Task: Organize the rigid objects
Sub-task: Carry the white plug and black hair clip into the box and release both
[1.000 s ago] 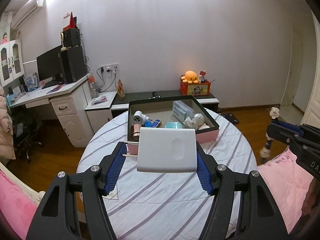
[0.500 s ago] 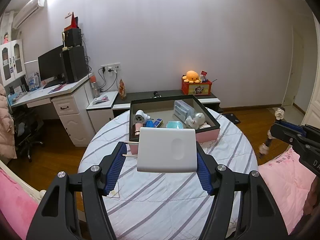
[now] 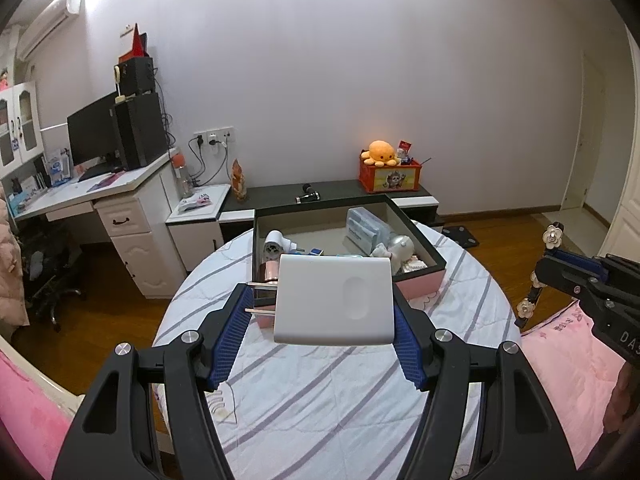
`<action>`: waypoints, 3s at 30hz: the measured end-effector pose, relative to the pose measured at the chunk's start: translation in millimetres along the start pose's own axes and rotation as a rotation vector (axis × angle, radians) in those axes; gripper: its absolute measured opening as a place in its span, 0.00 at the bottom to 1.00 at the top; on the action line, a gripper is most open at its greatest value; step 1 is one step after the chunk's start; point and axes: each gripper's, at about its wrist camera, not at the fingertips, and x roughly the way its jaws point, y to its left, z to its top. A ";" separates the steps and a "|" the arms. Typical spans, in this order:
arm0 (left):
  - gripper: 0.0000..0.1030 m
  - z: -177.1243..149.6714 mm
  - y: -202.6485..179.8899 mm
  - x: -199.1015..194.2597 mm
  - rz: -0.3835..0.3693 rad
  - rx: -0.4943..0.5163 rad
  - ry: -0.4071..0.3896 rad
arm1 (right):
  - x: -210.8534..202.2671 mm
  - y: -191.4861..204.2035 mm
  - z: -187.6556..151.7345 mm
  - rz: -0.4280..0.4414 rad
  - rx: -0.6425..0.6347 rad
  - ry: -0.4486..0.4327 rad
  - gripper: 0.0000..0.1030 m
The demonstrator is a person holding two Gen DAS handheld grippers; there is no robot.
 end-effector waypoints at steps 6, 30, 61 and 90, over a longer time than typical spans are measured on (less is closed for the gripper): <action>0.65 14.4 7.3 33.6 0.007 0.000 0.026 | 35.2 -5.2 18.2 0.004 0.002 0.029 0.19; 0.65 99.5 50.9 233.1 0.044 0.089 0.215 | 248.9 -16.3 98.1 0.082 -0.118 0.209 0.19; 0.65 108.3 43.3 346.4 0.003 0.093 0.412 | 368.7 -95.8 117.8 -0.046 0.017 0.459 0.36; 0.99 106.6 53.4 348.3 0.065 0.095 0.445 | 327.7 -86.6 133.4 -0.003 0.020 0.349 0.85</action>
